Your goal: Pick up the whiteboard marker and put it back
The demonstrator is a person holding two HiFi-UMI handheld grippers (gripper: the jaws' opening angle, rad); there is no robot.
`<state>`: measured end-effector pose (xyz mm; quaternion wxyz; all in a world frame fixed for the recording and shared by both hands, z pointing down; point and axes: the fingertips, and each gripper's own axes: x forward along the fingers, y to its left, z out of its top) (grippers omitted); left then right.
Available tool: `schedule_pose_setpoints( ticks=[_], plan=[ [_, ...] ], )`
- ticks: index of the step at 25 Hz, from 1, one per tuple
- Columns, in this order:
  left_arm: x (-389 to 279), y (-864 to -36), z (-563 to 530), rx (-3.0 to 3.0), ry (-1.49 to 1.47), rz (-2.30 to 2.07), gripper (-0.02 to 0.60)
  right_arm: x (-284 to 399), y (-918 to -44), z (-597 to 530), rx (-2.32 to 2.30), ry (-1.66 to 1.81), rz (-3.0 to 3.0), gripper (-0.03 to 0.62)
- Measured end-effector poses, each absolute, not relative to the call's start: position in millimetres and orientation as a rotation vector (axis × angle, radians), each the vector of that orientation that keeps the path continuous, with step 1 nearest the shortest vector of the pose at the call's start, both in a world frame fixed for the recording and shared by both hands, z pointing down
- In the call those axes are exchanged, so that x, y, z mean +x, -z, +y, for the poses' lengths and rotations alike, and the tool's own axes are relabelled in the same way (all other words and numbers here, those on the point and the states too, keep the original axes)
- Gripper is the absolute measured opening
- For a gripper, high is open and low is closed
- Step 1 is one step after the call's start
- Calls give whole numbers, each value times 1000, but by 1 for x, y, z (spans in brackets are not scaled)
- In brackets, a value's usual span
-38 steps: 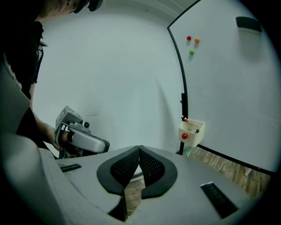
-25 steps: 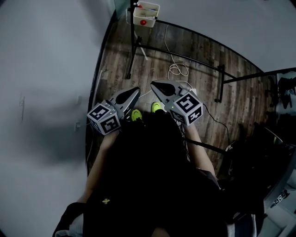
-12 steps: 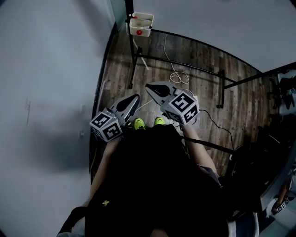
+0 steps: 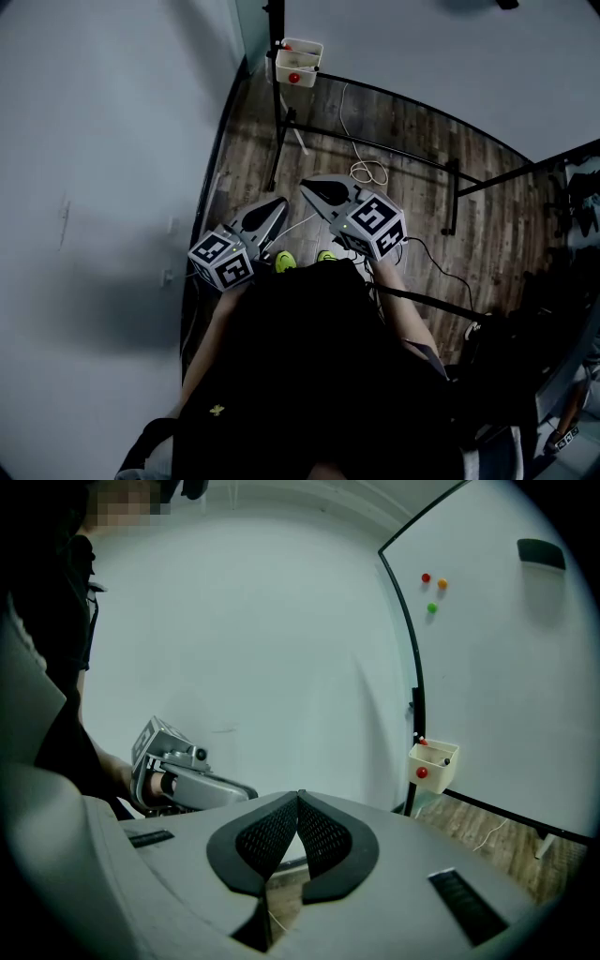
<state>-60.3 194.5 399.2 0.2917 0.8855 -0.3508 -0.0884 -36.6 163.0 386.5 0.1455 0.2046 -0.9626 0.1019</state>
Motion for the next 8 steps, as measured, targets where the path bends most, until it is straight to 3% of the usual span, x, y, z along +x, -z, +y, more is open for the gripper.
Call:
schedule_pose_setpoints(
  ticks=[8],
  plan=[
    [-68, -405, 195, 2353, 232, -933, 20, -40, -391, 168, 586, -298, -2749, 0]
  ],
)
